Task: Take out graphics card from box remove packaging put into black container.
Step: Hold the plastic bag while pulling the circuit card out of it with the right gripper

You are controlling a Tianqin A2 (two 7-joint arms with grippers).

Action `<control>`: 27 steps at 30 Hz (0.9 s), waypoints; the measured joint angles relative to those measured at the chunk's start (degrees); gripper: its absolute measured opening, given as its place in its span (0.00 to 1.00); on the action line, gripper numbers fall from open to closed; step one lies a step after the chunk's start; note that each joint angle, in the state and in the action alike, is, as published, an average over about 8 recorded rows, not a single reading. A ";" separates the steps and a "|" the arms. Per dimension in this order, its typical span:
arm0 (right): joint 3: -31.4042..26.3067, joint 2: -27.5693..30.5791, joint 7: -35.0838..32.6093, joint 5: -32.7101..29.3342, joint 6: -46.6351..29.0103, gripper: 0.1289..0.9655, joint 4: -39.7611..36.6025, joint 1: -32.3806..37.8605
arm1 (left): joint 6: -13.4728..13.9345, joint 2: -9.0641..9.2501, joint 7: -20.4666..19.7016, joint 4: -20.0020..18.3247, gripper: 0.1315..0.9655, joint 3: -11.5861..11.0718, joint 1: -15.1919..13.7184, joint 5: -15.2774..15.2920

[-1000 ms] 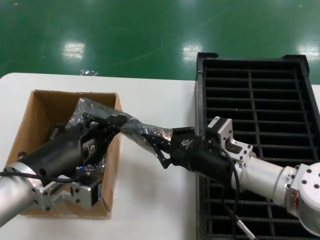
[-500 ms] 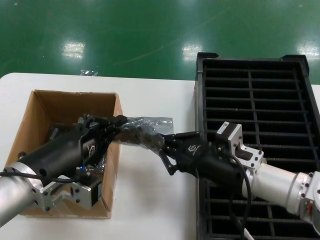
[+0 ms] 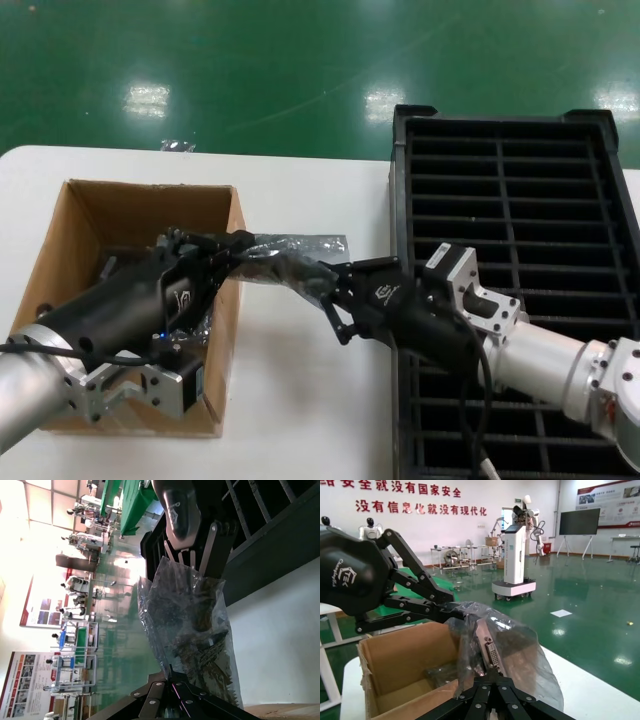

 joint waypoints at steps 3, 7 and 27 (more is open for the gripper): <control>-0.09 -0.50 -1.09 -0.13 -0.10 0.00 -0.84 0.52 | 0.00 0.00 0.00 0.00 0.01 0.00 0.00 0.00; -0.25 -0.82 -2.44 -0.05 -0.82 0.02 -1.58 1.03 | 0.00 0.00 0.00 0.00 0.01 0.00 0.00 0.00; 0.37 -2.89 -5.53 1.23 -1.82 0.16 -5.23 2.77 | 0.00 0.00 0.00 0.00 0.01 0.00 0.00 0.00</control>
